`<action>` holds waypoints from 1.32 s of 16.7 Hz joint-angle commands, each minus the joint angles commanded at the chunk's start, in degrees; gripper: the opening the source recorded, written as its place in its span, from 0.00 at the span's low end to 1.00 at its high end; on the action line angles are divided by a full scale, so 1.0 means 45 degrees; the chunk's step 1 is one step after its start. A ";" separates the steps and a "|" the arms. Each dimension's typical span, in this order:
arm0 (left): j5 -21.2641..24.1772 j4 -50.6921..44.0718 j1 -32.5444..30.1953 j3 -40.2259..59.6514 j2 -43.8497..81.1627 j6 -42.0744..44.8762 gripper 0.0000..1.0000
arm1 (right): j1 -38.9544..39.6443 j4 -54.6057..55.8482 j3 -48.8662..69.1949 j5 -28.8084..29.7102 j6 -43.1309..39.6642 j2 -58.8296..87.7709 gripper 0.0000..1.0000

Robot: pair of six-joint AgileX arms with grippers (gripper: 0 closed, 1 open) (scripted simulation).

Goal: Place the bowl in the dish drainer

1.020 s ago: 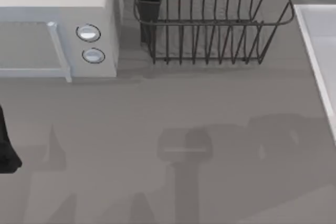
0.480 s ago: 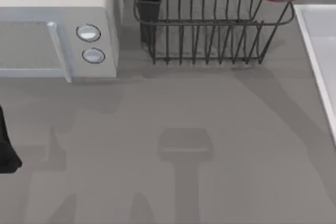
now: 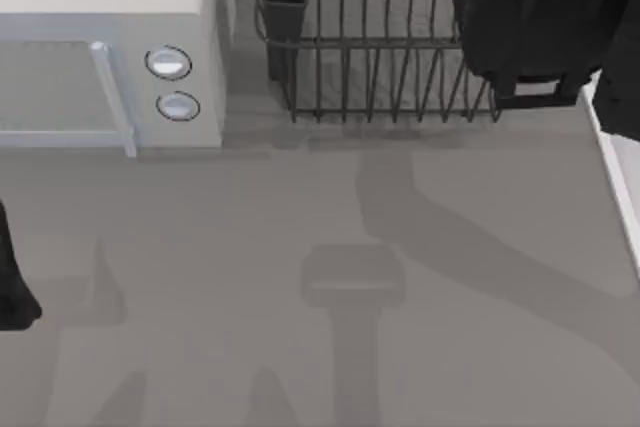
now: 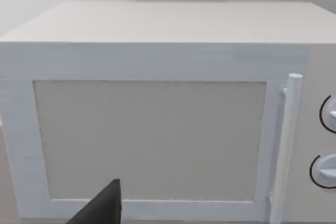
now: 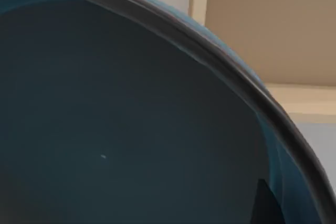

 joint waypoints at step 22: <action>0.0000 0.0000 0.0000 0.0000 0.0000 0.0000 1.00 | -0.4495 0.9563 -0.1446 -0.4340 -0.0041 0.7201 0.00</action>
